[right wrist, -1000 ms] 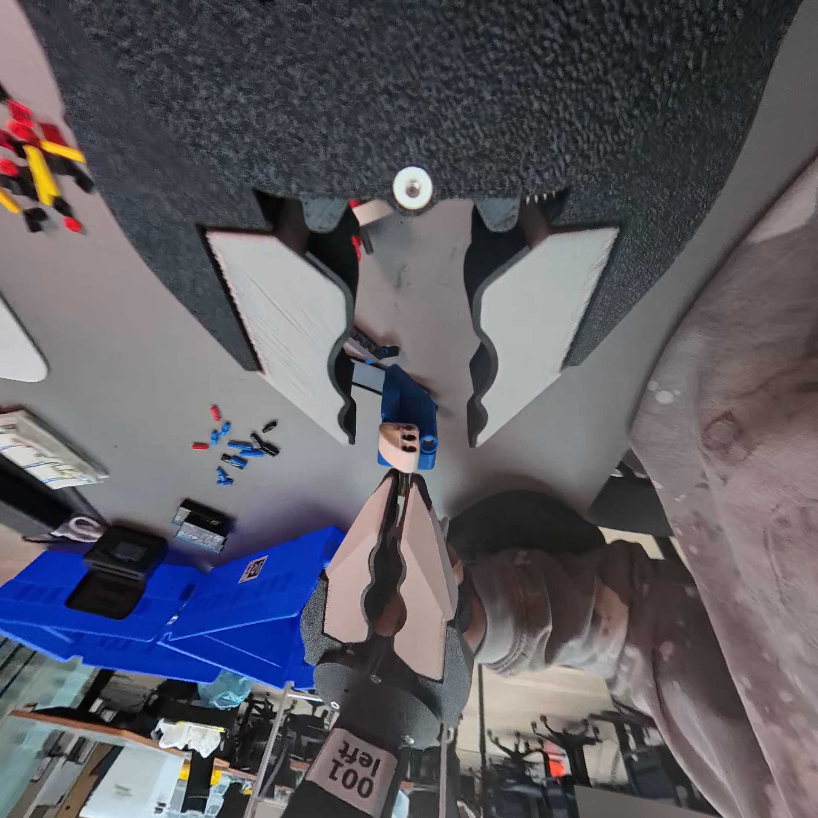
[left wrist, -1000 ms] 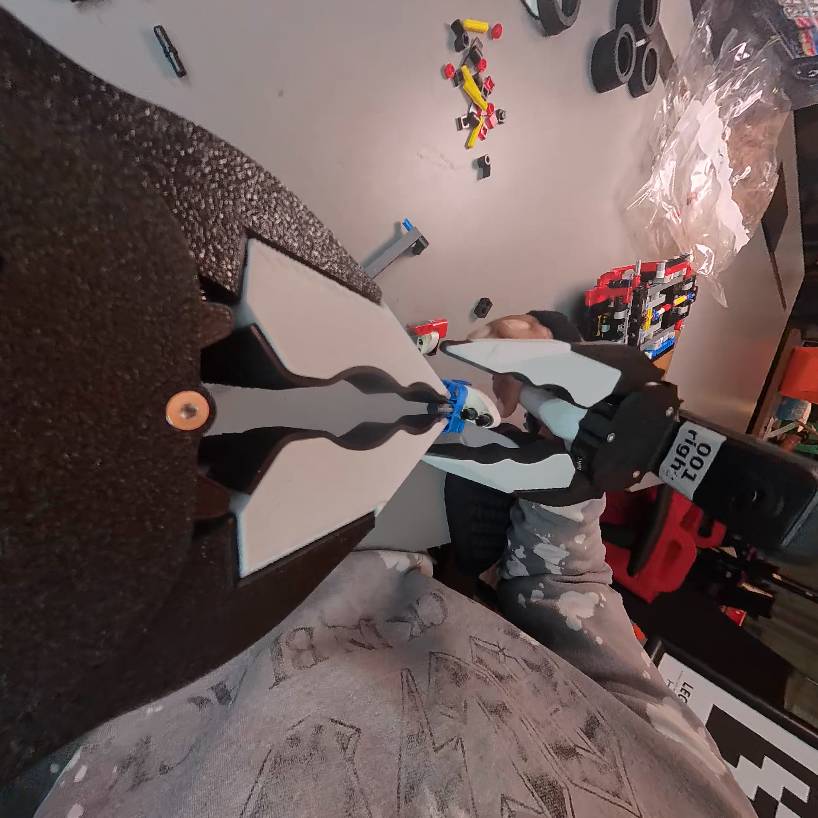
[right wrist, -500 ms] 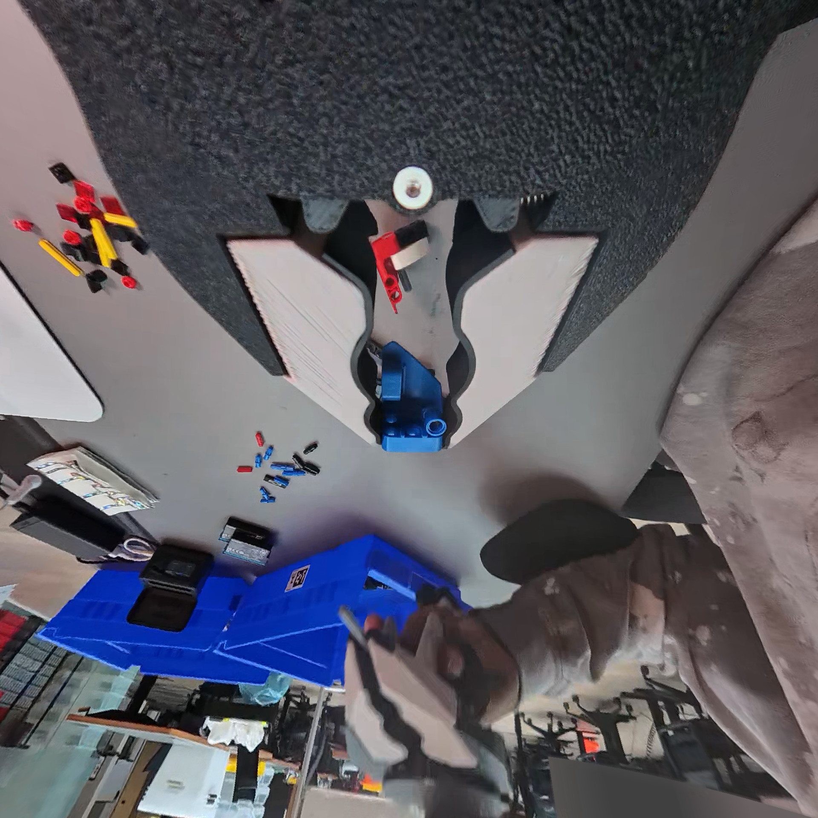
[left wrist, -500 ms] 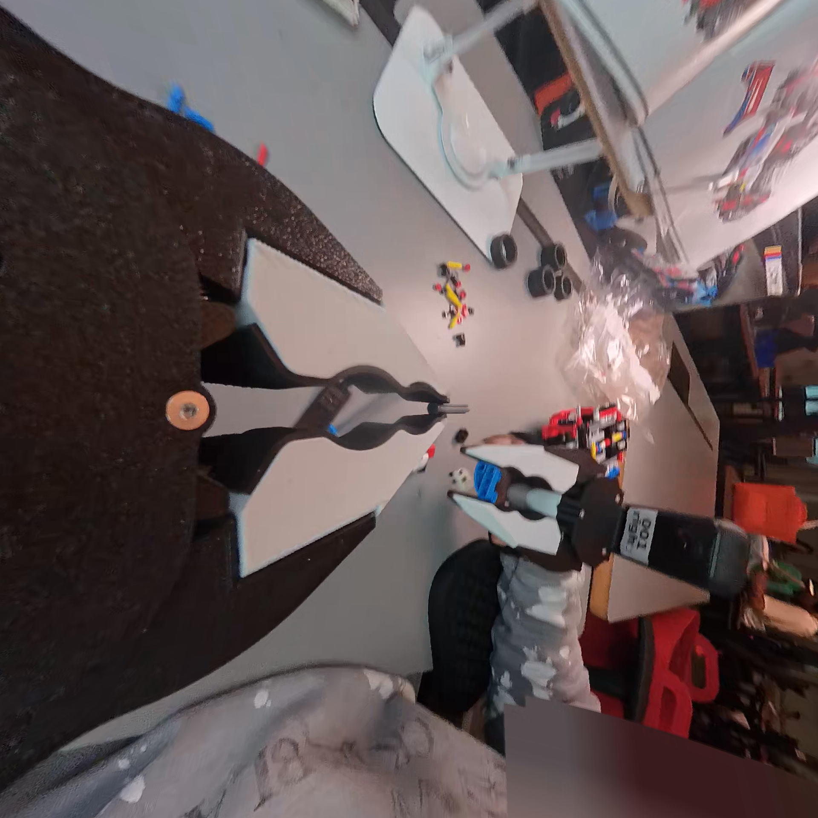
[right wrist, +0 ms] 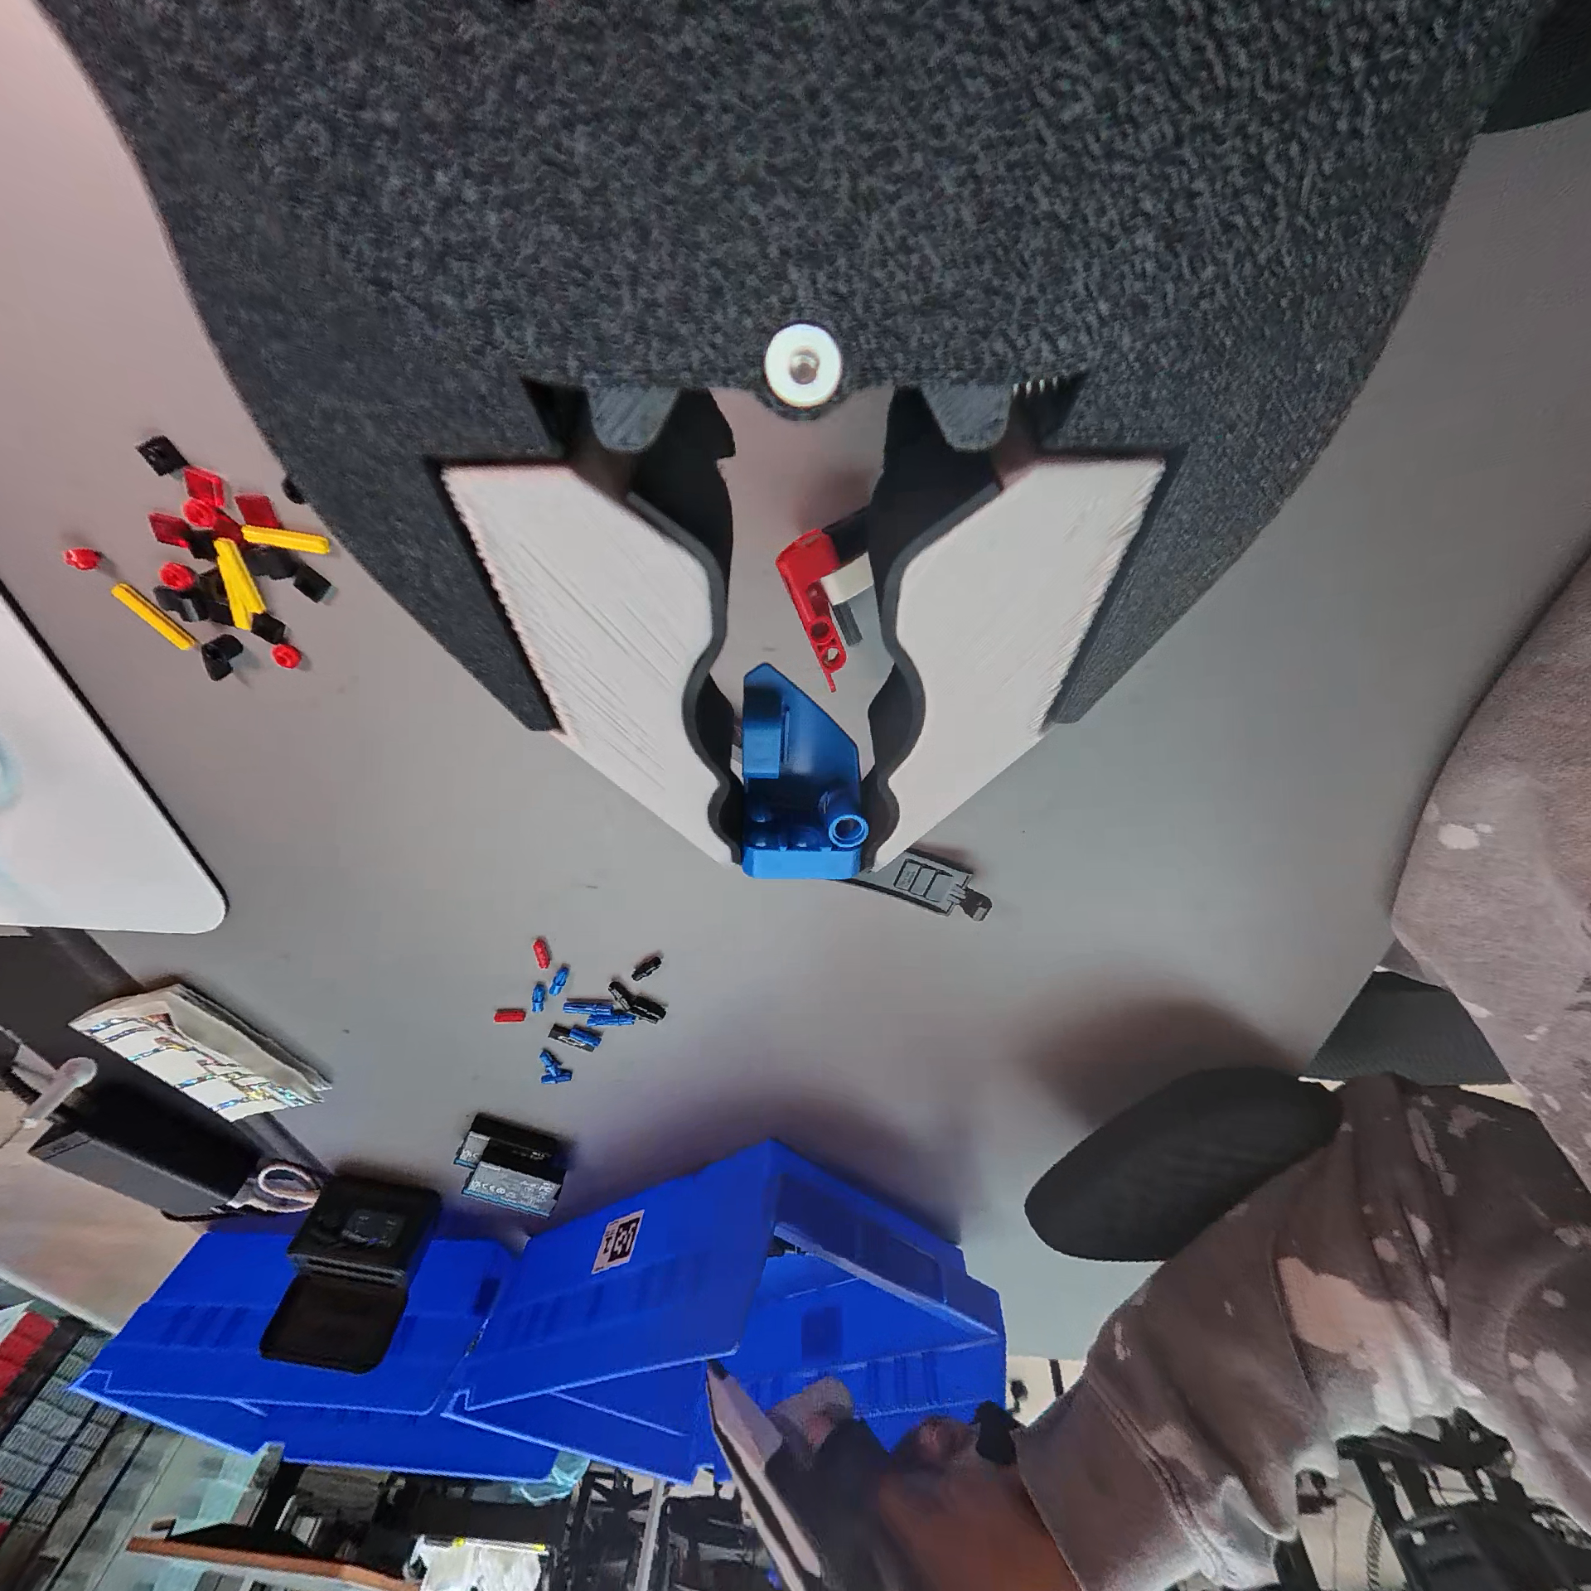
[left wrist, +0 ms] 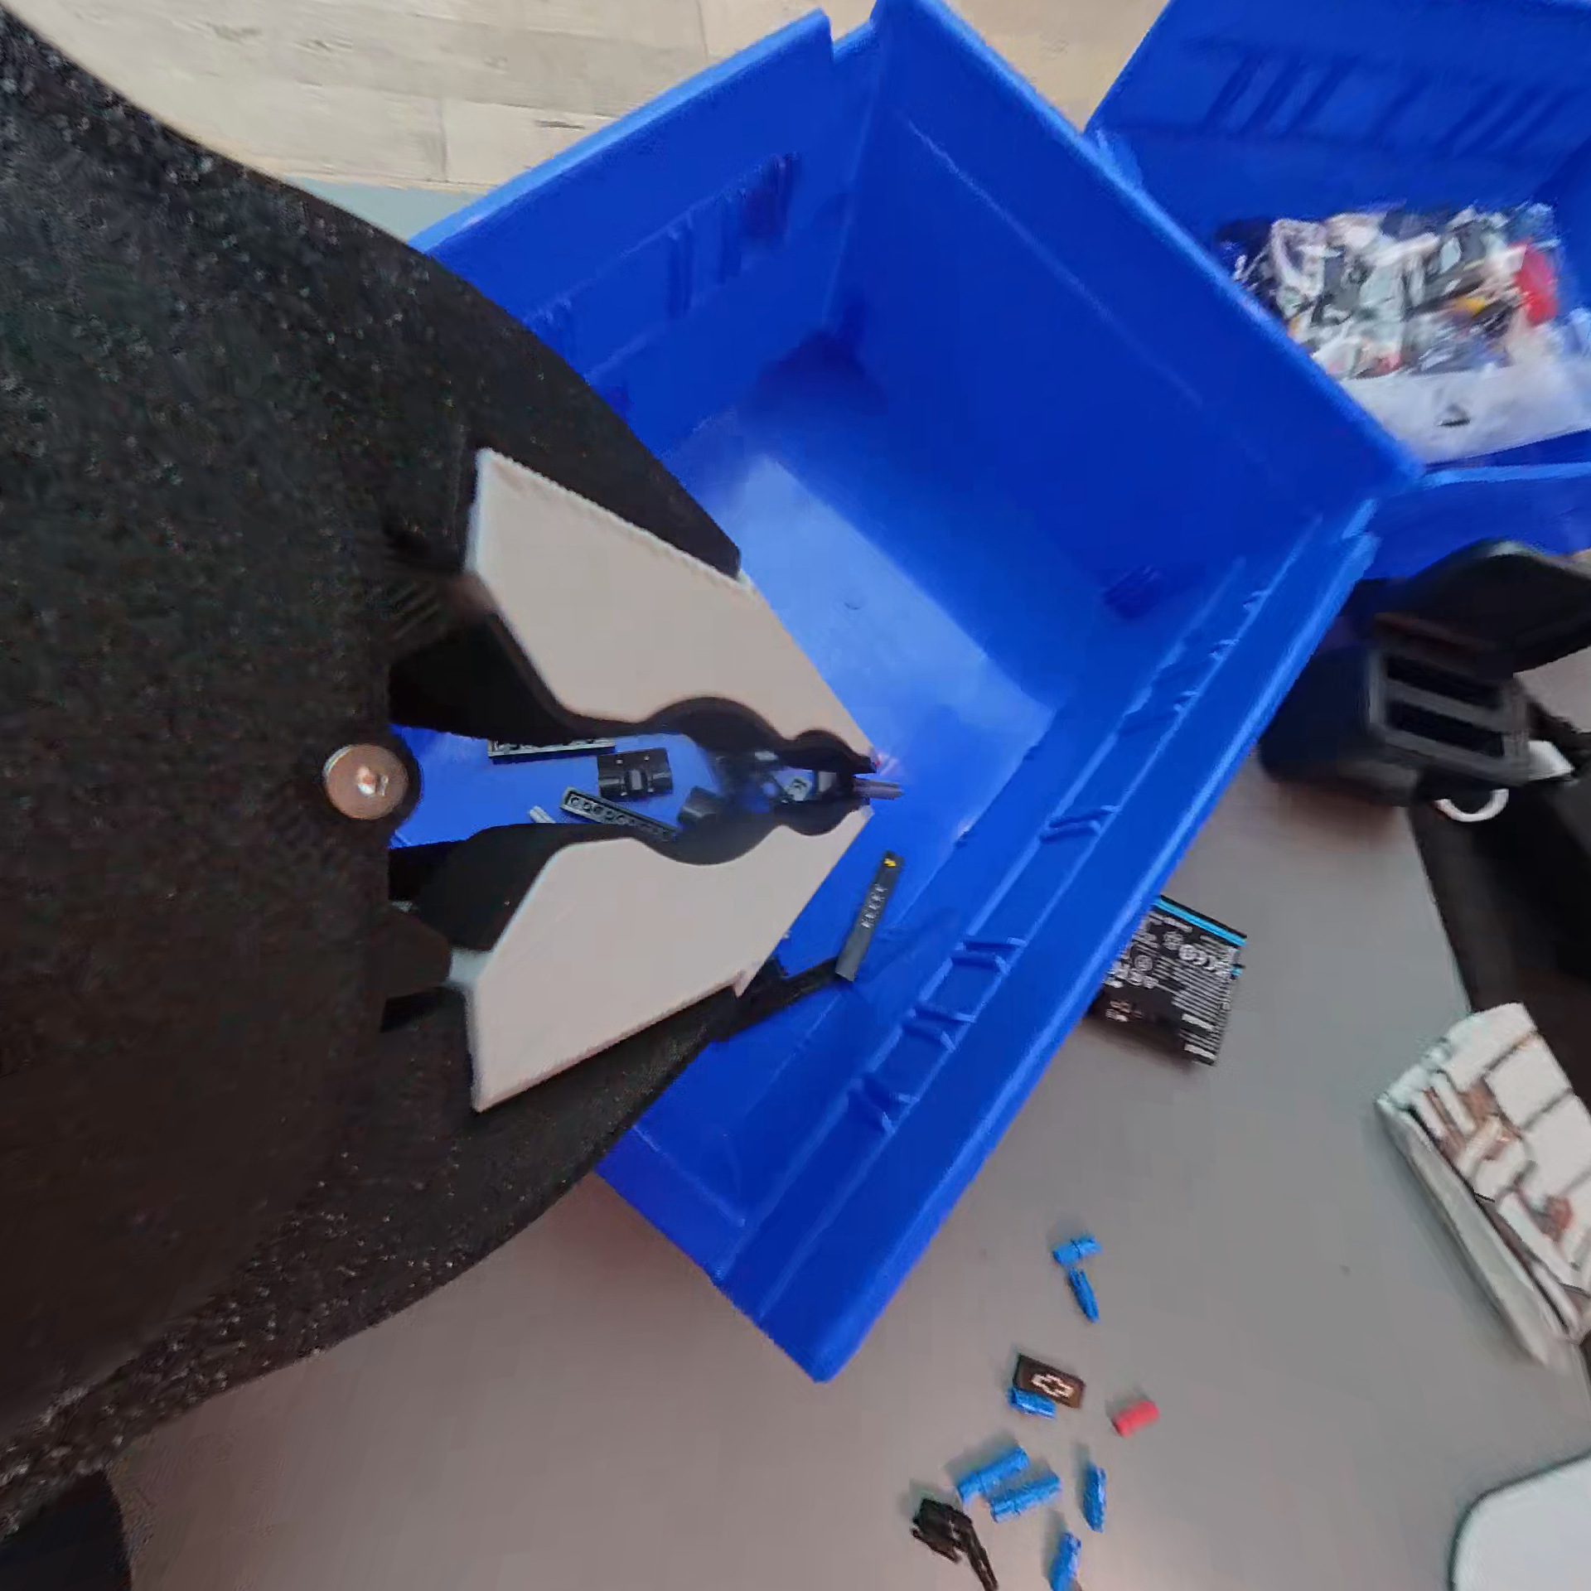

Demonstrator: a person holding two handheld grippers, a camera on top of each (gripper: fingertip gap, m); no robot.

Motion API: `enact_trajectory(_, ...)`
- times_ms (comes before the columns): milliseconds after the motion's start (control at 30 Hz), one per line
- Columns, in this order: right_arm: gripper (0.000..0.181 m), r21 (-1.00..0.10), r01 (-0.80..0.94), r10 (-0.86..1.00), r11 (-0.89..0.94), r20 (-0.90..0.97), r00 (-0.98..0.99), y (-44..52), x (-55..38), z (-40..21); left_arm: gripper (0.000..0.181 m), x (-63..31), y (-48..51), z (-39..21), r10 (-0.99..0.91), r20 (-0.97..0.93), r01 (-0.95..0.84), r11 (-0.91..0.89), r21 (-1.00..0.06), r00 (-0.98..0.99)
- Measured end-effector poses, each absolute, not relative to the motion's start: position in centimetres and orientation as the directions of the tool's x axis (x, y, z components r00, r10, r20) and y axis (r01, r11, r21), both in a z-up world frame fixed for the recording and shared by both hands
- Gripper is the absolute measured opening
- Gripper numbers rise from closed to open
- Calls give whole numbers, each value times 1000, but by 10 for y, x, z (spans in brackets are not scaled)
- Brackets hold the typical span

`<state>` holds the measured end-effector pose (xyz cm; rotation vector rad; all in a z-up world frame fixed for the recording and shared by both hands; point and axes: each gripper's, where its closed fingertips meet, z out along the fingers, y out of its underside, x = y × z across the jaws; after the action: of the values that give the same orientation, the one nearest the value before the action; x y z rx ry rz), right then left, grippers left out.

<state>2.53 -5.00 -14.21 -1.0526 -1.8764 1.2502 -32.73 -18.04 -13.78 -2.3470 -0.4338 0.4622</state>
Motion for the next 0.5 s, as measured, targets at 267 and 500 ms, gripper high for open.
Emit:
enact_trajectory(267,26,-936,260,889,238,102,-446,-46,25,-139,38,-306,-151,-88,394,-171,62,-513,-856,903)
enact_trajectory(500,26,-921,204,893,332,236,-384,-43,21,-126,32,-100,-84,-22,-391,270,215,-180,-960,880)
